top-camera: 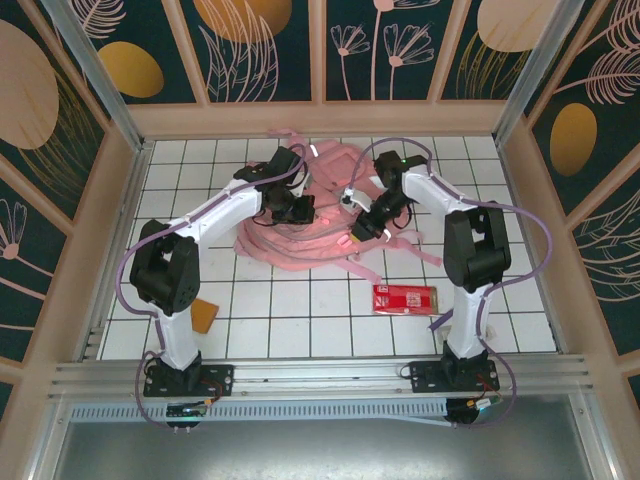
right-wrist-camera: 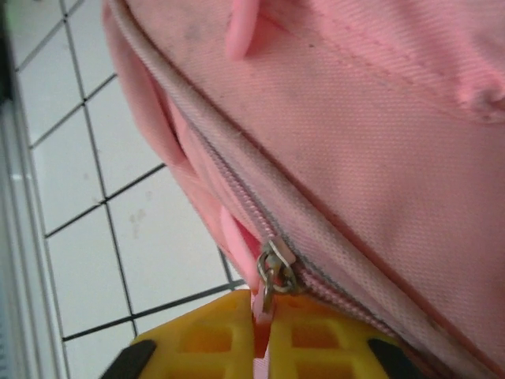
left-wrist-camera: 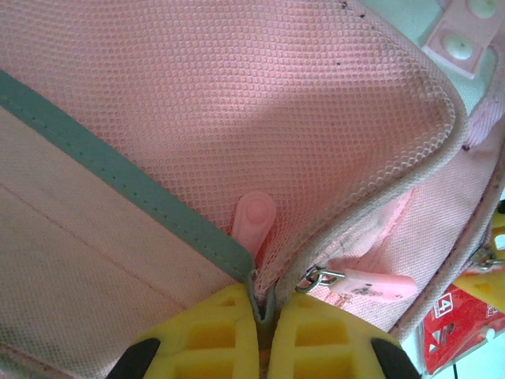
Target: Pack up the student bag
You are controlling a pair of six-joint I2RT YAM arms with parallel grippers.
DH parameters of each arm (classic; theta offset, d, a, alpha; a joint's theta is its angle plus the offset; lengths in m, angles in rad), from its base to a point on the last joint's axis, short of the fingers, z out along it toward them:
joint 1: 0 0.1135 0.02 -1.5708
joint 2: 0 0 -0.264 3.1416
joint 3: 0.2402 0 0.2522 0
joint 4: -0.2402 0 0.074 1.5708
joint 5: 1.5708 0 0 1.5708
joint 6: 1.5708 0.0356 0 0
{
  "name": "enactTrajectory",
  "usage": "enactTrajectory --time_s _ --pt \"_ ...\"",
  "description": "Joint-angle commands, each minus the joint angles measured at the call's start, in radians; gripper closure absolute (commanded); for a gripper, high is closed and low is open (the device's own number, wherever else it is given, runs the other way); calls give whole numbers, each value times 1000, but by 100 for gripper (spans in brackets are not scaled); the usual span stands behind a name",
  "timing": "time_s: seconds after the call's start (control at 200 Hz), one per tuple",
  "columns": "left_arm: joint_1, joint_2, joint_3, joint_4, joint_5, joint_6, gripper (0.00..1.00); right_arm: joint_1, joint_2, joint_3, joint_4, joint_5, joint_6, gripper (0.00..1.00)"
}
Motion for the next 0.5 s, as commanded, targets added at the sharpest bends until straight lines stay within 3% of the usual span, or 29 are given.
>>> enactTrajectory --time_s 0.0,0.11,0.27,0.395,0.495 --pt "14 -9 17 137 -12 -40 100 1 9 -42 -158 -237 -56 86" --pt "14 -18 0 151 -17 -41 100 -33 -13 -91 -58 -273 22 85" --pt "14 -25 -14 162 -14 -69 100 -58 -94 -214 260 -294 302 83" --pt "15 -25 -10 160 -23 -81 100 -57 -148 -300 393 -364 394 81" --pt "14 -20 -9 166 -13 -92 100 -54 -185 -330 428 -342 415 82"
